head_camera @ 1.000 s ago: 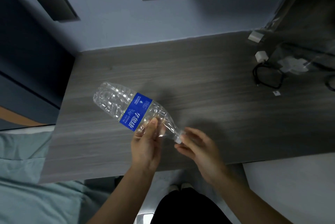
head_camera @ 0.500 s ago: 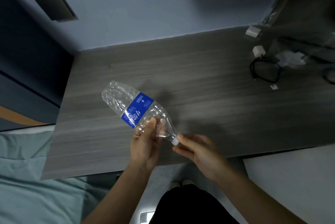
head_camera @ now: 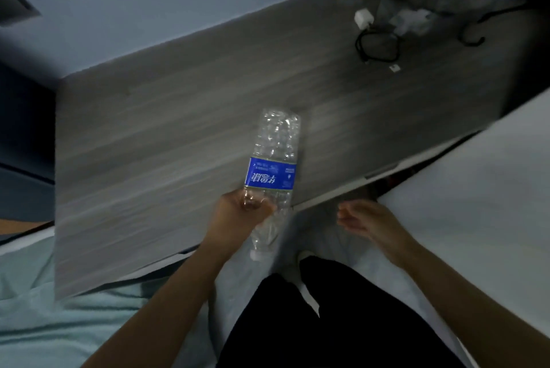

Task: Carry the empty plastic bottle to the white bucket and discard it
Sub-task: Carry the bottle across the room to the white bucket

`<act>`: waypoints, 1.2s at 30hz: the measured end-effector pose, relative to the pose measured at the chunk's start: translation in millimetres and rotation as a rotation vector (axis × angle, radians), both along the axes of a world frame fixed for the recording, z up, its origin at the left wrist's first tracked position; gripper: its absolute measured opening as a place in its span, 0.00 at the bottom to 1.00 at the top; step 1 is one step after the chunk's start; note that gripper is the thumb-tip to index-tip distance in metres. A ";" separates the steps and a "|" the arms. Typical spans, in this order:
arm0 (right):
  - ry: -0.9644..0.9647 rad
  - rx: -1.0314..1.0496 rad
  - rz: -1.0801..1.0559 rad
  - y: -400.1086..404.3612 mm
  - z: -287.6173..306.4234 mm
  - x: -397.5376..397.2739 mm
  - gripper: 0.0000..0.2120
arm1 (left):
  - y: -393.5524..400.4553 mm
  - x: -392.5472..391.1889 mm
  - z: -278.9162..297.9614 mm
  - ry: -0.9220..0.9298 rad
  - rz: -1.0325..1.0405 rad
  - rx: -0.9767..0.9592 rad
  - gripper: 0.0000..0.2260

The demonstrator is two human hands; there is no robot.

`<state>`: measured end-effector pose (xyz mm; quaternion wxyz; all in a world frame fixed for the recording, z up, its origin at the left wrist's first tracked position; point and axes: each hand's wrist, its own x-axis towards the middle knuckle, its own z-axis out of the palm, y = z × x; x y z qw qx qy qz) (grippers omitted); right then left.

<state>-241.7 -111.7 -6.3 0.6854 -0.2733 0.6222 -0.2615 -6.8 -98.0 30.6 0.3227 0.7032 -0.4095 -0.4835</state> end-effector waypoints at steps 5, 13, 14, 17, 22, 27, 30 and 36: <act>0.190 0.030 -0.120 63.9 -27.3 -8.8 0.11 | 27.9 18.0 -18.6 -0.300 -0.352 0.056 0.04; 0.315 0.184 -0.238 196.5 -56.0 5.1 0.10 | 81.7 47.3 -56.4 -0.438 -0.695 0.082 0.12; 0.321 0.202 -0.283 214.1 -57.1 3.9 0.10 | 86.1 48.2 -60.4 -0.457 -0.725 0.099 0.13; 0.340 0.243 -0.420 267.9 -61.1 -0.8 0.11 | 95.2 46.1 -71.0 -0.510 -0.825 0.140 0.09; 0.328 0.313 -0.666 357.3 -73.5 -8.9 0.11 | 111.1 23.4 -83.7 -0.599 -1.000 0.177 0.10; 0.269 0.382 -0.888 454.6 -79.8 -12.6 0.09 | 143.8 -19.9 -94.1 -0.721 -1.226 0.159 0.07; 0.237 0.408 -1.000 519.5 -83.1 -17.0 0.10 | 172.6 -55.8 -99.6 -0.778 -1.315 0.131 0.06; 0.193 0.446 -1.265 646.3 -83.6 -8.4 0.10 | 239.7 -141.9 -108.7 -0.839 -1.557 -0.018 0.06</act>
